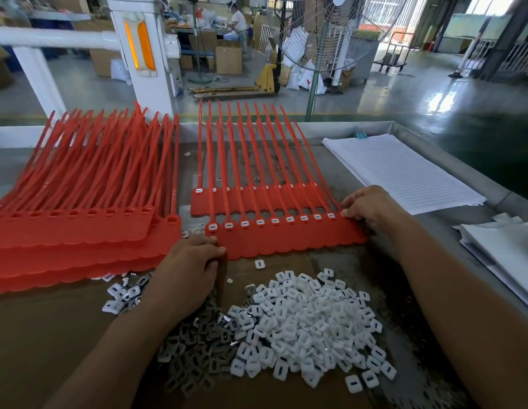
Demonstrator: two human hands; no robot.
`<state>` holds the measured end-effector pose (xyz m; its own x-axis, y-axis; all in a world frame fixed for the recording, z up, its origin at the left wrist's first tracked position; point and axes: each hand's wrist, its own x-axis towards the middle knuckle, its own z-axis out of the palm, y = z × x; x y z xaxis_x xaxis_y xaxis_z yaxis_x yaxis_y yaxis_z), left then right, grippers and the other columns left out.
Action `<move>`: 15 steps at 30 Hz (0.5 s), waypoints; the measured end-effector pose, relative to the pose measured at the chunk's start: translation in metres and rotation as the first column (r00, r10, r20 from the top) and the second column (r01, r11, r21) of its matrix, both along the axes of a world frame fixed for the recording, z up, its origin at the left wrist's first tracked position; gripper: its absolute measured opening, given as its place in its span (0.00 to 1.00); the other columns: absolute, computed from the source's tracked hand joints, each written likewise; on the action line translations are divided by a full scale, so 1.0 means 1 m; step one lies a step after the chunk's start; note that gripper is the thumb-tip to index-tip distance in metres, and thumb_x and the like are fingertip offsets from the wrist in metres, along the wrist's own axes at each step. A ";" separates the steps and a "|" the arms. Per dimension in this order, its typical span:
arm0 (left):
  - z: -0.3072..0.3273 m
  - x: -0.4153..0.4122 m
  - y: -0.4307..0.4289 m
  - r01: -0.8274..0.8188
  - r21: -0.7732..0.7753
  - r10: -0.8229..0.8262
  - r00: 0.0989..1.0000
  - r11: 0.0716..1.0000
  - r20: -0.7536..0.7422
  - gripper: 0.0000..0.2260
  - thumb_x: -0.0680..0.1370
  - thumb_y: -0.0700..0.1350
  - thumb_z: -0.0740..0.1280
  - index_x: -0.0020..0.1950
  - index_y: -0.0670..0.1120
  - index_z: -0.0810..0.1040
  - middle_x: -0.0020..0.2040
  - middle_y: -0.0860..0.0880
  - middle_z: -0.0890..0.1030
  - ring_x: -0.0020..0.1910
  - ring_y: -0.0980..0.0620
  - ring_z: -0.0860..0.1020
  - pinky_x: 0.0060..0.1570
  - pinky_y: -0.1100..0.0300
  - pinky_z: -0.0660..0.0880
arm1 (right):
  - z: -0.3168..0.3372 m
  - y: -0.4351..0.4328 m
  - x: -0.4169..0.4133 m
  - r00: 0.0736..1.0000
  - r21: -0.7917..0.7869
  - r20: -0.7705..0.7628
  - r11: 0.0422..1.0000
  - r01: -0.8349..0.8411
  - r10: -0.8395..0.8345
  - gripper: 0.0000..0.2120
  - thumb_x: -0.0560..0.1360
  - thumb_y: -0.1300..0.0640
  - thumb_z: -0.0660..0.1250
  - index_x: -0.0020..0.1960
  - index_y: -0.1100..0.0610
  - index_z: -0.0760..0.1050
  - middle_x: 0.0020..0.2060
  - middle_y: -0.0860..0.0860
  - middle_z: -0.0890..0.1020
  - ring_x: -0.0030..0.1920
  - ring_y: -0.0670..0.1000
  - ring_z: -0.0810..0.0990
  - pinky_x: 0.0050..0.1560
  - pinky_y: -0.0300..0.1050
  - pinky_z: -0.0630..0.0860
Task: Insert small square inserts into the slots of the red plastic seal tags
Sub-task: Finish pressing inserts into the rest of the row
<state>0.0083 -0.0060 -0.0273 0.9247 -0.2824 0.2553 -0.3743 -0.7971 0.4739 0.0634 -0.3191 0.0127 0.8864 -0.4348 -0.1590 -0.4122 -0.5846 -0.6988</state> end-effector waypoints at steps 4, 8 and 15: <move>0.000 0.000 0.000 0.005 -0.006 -0.005 1.000 1.000 0.001 0.14 0.76 0.38 0.62 0.60 0.46 0.77 0.65 0.51 0.73 0.66 0.52 0.66 0.64 0.63 0.58 | -0.007 -0.003 -0.007 0.999 -0.075 0.045 0.997 -0.017 0.021 0.06 0.68 0.61 0.73 0.43 0.53 0.79 0.37 0.49 0.80 0.37 0.47 0.77 0.38 0.41 0.74; 0.001 0.000 0.000 0.007 -0.001 -0.007 1.000 1.000 0.007 0.14 0.76 0.38 0.62 0.60 0.46 0.77 0.65 0.51 0.73 0.65 0.53 0.67 0.65 0.63 0.58 | -0.008 -0.005 -0.018 0.996 -0.136 0.086 0.990 -0.023 0.034 0.07 0.69 0.56 0.73 0.46 0.55 0.80 0.41 0.51 0.81 0.40 0.50 0.78 0.45 0.45 0.77; 0.003 0.000 -0.001 -0.079 -0.025 0.080 0.996 0.997 0.032 0.12 0.76 0.44 0.64 0.59 0.47 0.78 0.64 0.51 0.73 0.64 0.53 0.68 0.62 0.63 0.59 | 0.000 -0.005 -0.035 0.990 -0.008 -0.055 0.992 -0.127 0.126 0.16 0.66 0.61 0.76 0.51 0.59 0.76 0.42 0.52 0.78 0.38 0.47 0.76 0.33 0.38 0.73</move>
